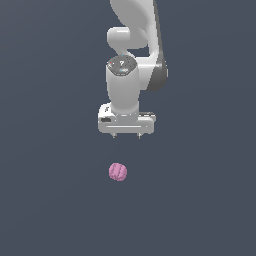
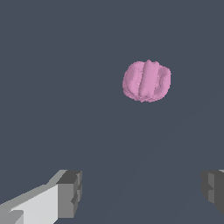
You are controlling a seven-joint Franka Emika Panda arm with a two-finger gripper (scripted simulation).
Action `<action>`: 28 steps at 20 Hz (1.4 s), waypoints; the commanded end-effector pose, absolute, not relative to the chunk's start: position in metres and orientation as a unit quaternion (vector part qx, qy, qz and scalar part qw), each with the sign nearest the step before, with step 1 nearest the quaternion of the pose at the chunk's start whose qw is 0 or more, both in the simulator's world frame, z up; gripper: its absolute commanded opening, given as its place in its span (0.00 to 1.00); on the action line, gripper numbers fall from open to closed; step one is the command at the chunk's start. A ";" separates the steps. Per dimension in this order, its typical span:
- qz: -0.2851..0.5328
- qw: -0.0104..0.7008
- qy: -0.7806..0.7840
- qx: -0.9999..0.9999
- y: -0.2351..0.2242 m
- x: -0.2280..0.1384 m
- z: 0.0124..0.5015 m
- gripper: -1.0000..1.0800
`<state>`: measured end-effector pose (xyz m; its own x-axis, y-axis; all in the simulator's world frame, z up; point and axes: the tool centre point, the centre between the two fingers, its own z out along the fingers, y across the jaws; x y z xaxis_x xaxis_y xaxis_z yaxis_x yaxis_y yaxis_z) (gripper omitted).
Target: Pick up the object and move it to a goal position.
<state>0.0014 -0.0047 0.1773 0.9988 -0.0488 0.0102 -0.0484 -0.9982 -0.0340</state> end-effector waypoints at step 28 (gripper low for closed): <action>-0.019 0.008 -0.081 -0.996 0.018 0.019 0.182 0.96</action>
<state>0.0173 0.0192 0.1836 0.9896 0.1381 0.0407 0.1388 -0.9902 -0.0146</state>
